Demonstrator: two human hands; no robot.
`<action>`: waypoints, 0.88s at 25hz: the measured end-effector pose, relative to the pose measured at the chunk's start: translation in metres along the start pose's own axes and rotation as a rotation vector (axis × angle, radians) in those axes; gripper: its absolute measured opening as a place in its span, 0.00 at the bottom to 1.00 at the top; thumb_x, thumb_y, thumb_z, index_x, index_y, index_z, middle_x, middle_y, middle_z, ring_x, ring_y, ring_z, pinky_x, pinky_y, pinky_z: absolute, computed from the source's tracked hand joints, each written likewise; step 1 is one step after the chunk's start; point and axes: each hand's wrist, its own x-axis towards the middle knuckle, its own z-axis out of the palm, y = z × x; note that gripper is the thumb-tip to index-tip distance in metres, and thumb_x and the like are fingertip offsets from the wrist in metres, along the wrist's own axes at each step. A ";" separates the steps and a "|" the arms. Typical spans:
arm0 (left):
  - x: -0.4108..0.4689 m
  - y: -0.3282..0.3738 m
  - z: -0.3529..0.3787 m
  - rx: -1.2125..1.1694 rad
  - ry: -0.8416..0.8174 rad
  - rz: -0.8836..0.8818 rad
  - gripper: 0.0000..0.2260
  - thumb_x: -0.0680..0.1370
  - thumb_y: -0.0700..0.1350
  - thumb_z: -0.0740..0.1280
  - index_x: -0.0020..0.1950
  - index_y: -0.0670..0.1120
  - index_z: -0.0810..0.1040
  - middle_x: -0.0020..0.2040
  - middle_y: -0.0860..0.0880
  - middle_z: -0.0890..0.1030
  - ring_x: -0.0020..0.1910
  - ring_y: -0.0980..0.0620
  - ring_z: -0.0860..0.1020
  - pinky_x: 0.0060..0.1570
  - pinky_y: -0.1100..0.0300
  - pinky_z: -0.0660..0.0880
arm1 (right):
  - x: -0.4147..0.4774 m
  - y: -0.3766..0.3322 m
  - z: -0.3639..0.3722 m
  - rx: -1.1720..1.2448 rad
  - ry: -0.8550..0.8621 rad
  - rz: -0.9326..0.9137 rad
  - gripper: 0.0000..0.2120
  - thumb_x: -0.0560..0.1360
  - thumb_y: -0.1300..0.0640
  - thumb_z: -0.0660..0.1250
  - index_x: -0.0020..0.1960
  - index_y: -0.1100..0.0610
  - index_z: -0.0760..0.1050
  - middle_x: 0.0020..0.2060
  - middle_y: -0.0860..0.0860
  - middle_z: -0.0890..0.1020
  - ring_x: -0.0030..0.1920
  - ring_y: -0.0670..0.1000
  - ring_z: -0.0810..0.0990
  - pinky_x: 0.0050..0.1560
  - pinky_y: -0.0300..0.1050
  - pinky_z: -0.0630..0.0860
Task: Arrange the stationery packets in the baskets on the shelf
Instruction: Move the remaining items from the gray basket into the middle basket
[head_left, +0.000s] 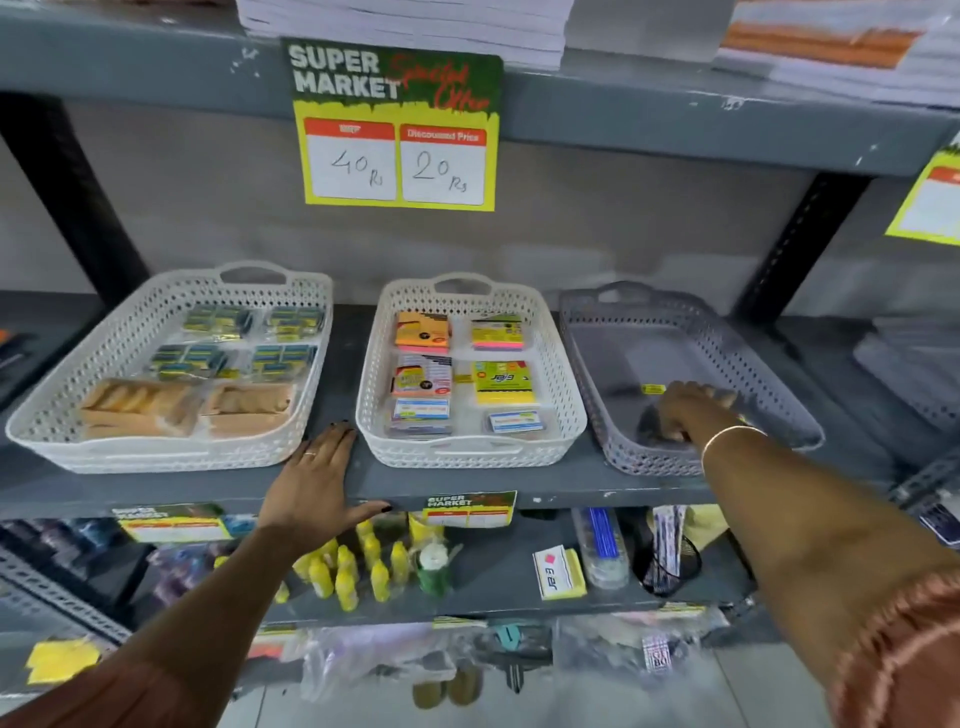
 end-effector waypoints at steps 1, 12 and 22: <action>0.000 -0.001 0.001 0.003 0.009 0.001 0.54 0.60 0.79 0.47 0.72 0.39 0.60 0.72 0.40 0.66 0.72 0.43 0.64 0.71 0.47 0.61 | 0.000 0.000 -0.001 -0.019 0.014 0.002 0.36 0.71 0.61 0.68 0.75 0.61 0.58 0.75 0.59 0.61 0.76 0.60 0.57 0.75 0.64 0.54; -0.001 -0.004 0.010 -0.009 0.052 0.020 0.47 0.67 0.71 0.62 0.74 0.42 0.53 0.76 0.43 0.60 0.74 0.47 0.58 0.74 0.52 0.54 | -0.017 0.019 -0.005 -0.286 0.005 -0.132 0.24 0.76 0.60 0.65 0.71 0.60 0.68 0.69 0.56 0.74 0.69 0.57 0.73 0.67 0.50 0.70; -0.001 -0.003 0.007 0.016 0.047 0.015 0.47 0.67 0.72 0.58 0.75 0.43 0.50 0.77 0.45 0.56 0.75 0.49 0.55 0.75 0.53 0.51 | -0.025 -0.042 -0.094 0.123 0.321 -0.161 0.44 0.64 0.44 0.77 0.73 0.59 0.63 0.70 0.60 0.67 0.70 0.62 0.66 0.67 0.59 0.69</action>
